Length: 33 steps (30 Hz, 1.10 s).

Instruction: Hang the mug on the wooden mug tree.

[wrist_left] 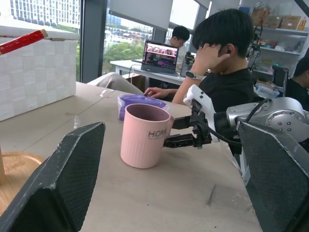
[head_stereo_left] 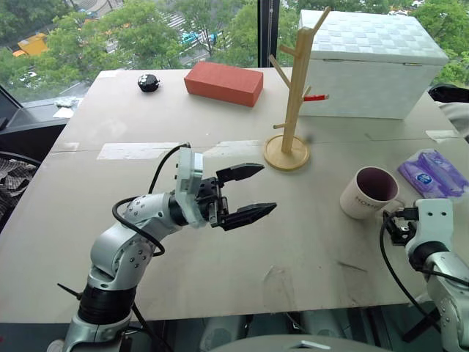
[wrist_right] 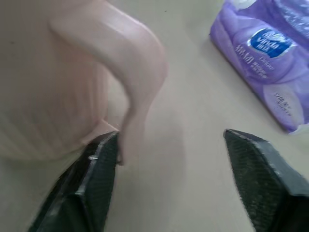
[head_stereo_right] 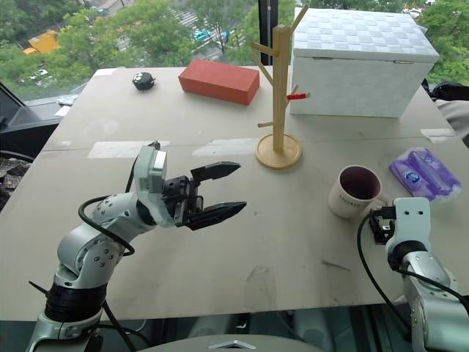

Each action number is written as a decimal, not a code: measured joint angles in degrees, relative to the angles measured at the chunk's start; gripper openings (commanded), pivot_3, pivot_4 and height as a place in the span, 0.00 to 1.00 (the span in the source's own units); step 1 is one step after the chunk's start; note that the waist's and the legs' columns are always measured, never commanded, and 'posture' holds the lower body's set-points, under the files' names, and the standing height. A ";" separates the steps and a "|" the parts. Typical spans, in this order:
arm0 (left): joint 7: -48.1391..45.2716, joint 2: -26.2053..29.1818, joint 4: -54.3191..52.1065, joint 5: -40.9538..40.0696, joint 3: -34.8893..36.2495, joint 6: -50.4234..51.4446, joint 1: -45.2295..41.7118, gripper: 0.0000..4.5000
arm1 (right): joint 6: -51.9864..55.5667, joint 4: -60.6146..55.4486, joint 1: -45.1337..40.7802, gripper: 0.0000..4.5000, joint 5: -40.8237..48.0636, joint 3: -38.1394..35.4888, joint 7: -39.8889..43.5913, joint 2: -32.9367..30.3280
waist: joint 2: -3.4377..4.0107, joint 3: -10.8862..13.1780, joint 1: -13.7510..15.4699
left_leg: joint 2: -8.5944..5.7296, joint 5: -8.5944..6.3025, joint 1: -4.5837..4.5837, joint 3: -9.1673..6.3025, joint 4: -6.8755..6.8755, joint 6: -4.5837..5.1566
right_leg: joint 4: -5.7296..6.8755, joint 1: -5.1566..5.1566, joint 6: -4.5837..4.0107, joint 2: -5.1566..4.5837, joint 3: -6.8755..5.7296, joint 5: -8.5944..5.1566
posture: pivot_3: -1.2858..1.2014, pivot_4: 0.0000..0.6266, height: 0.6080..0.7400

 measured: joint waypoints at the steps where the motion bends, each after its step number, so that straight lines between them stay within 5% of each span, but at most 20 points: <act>1: 0.12 -0.02 -0.36 0.11 -0.01 -0.01 0.12 1.00 | -0.59 0.49 -0.32 0.33 -0.25 0.42 -0.11 0.06 | 0.00 0.00 0.01 | 0.00 0.00 0.00 0.00 0.00 0.00 | 0.00 0.00 -0.01 0.00 0.00 0.01 | 0.52 0.24 1.00; 4: 0.56 0.00 -1.42 0.18 0.06 -0.27 1.02 1.00 | -3.21 2.67 -1.56 0.03 -0.94 2.18 -0.34 0.50 | 0.00 0.00 0.05 | 0.00 0.00 -0.01 0.00 -0.01 -0.01 | 0.00 0.00 0.00 0.00 0.00 0.04 | 0.52 0.24 1.00; 5: 0.60 0.01 -1.42 0.18 0.09 -0.27 1.14 1.00 | -3.66 2.77 -1.68 0.01 -0.95 2.26 -0.40 0.66 | 0.00 0.00 0.07 | 0.00 0.00 -0.02 0.00 -0.01 0.00 | 0.00 0.00 0.01 0.00 0.00 0.05 | 0.52 0.24 1.00; 16: 4.68 -1.83 -2.44 3.33 2.14 -4.04 7.96 1.00 | -13.13 10.35 -8.06 0.01 3.14 3.41 12.03 -6.82 | 0.04 0.03 -0.25 | 0.00 0.00 0.03 0.08 0.00 0.02 | -0.01 0.01 -0.02 0.01 0.06 0.03 | 0.52 0.24 1.00; 24: 5.07 -3.11 -3.55 4.69 6.94 -9.66 18.88 1.00 | -12.21 24.95 -33.25 0.01 8.49 7.32 31.13 -23.64 | 0.00 0.10 -0.50 | 0.06 0.00 -0.02 0.05 -0.05 0.03 | -0.06 0.01 -0.06 -0.01 -0.04 0.06 | 0.52 0.24 1.00; 33: 7.04 -5.39 -6.99 5.23 10.05 -14.50 27.80 1.00 | -11.62 43.83 -61.30 0.01 5.27 21.31 44.76 -25.52 | 0.07 0.19 -0.71 | 0.02 -0.02 -0.18 0.18 -0.17 0.03 | -0.21 -0.14 -0.02 -0.16 0.04 0.10 | 0.52 0.24 1.00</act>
